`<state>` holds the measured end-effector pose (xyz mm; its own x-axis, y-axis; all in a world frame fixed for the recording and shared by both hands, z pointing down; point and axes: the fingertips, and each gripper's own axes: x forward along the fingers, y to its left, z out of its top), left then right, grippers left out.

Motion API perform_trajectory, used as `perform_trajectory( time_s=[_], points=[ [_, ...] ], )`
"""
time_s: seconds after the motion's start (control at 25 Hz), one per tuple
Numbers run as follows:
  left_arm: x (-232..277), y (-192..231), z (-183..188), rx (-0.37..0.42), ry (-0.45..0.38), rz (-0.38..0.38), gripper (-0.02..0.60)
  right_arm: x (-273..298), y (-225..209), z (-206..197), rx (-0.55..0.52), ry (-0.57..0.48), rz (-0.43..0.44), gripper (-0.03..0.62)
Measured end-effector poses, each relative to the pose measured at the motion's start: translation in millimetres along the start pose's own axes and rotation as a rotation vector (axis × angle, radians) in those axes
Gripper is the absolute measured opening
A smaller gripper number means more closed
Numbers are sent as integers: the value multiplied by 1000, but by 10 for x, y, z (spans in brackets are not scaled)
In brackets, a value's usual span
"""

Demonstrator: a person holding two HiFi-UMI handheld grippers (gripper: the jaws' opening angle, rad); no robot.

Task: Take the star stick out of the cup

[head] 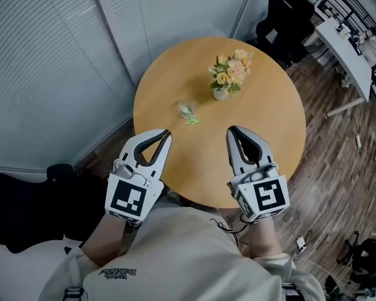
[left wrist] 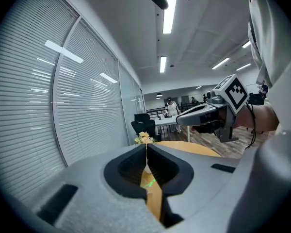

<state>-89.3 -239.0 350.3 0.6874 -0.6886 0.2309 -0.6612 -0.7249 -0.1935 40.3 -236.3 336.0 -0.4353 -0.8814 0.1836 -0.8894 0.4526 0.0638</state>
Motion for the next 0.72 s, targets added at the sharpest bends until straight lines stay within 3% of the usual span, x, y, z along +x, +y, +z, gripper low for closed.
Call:
perform_trajectory(
  time_s=[0.4, 0.72],
  points=[
    [111, -71, 82, 15, 31, 48, 24, -4, -143, -28, 15, -5, 49, 35],
    [328, -103, 42, 66, 88, 30, 26, 23, -210, -111, 30, 7, 69, 37]
  ],
)
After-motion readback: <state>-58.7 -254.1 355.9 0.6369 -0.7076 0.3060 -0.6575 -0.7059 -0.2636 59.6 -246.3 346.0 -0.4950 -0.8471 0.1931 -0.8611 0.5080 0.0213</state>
